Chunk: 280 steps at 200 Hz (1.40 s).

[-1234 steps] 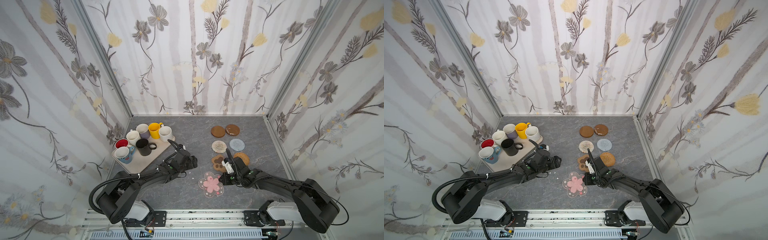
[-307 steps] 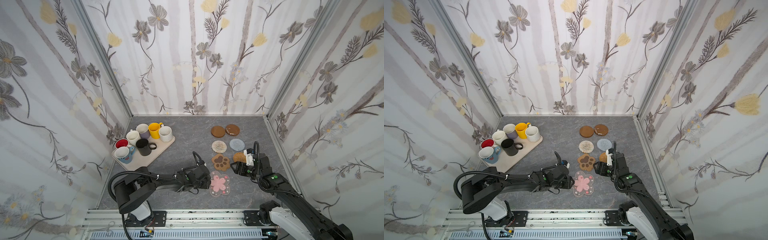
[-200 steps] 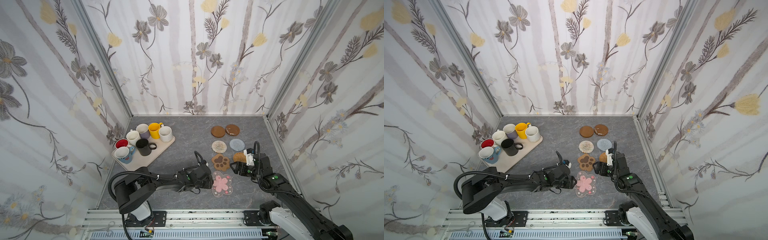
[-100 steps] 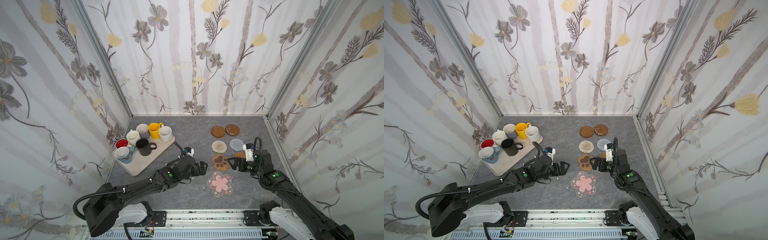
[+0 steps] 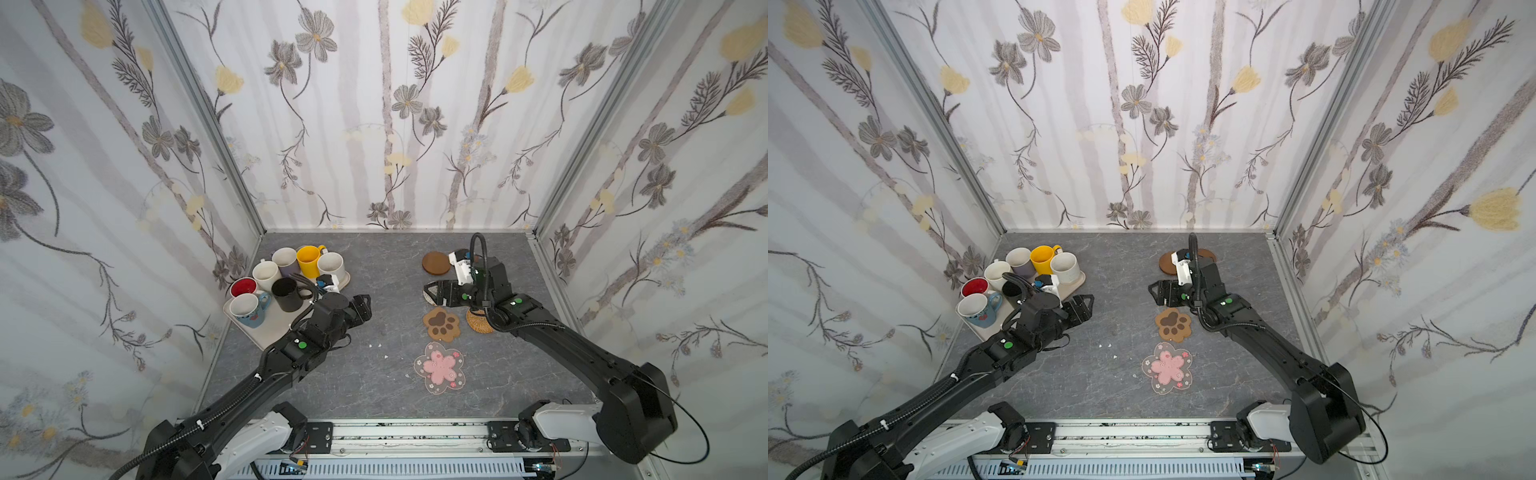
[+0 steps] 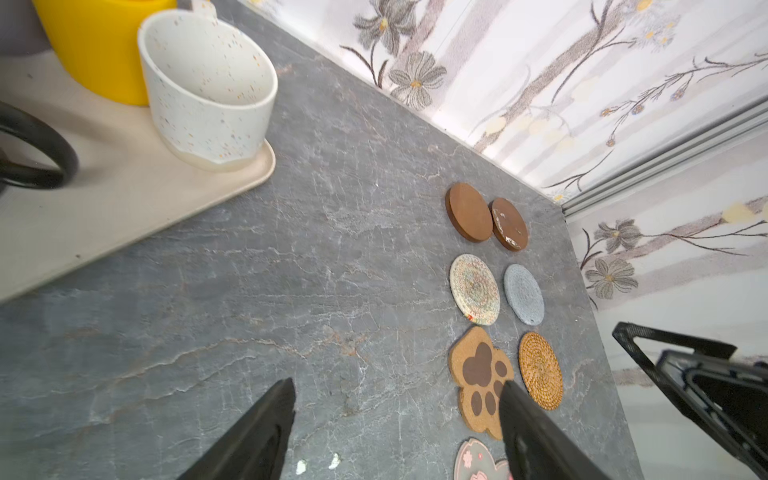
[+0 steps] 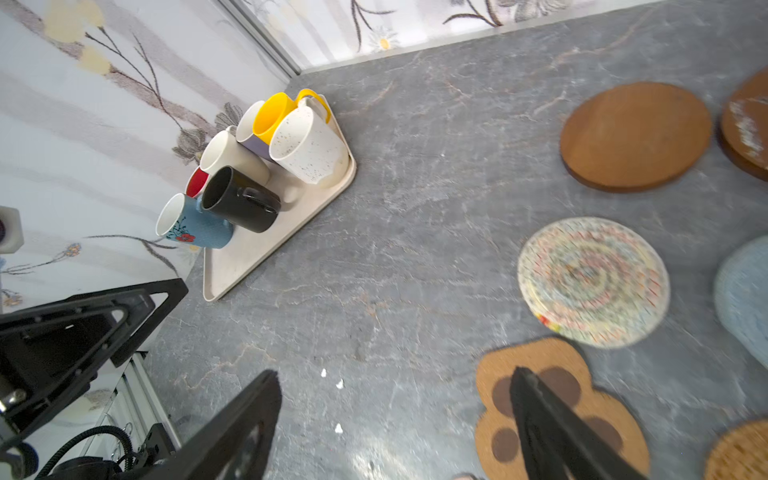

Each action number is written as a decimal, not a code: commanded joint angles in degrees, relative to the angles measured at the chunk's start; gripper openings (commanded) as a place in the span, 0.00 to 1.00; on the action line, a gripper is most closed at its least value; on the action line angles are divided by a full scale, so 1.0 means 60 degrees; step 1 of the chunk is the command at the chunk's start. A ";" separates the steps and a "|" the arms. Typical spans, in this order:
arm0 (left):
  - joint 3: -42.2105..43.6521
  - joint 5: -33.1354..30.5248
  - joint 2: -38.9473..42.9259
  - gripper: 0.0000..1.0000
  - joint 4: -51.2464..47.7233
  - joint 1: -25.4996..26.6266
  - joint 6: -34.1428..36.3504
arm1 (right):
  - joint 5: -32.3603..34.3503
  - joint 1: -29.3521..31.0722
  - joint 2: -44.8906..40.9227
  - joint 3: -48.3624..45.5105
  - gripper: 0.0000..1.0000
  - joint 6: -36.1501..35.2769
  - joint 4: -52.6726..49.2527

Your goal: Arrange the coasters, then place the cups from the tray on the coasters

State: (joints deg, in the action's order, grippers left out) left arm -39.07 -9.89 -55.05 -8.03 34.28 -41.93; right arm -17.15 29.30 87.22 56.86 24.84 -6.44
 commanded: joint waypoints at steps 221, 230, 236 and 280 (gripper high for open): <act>-0.3059 -0.0442 -0.7546 0.53 -0.0647 -0.3484 0.4433 | -0.3004 -0.0811 0.3217 0.2730 0.84 0.0733 0.4445; -0.3123 -0.0440 -0.7700 0.53 -0.0639 -0.3556 0.4528 | -0.3099 -0.0861 0.3215 0.2669 0.83 0.0840 0.4610; -0.3175 -0.0423 -0.7799 0.53 -0.0639 -0.3586 0.4588 | -0.3170 -0.0880 0.3217 0.2634 0.83 0.0900 0.4701; -0.3419 -0.0635 -0.8378 0.51 -0.0668 -0.3691 0.5101 | -0.3335 -0.0986 0.3319 0.2603 0.83 0.1013 0.4856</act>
State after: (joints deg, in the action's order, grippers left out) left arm -58.78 -12.10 -104.03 -11.68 12.58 -14.06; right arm -35.64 23.66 107.02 72.62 29.95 19.05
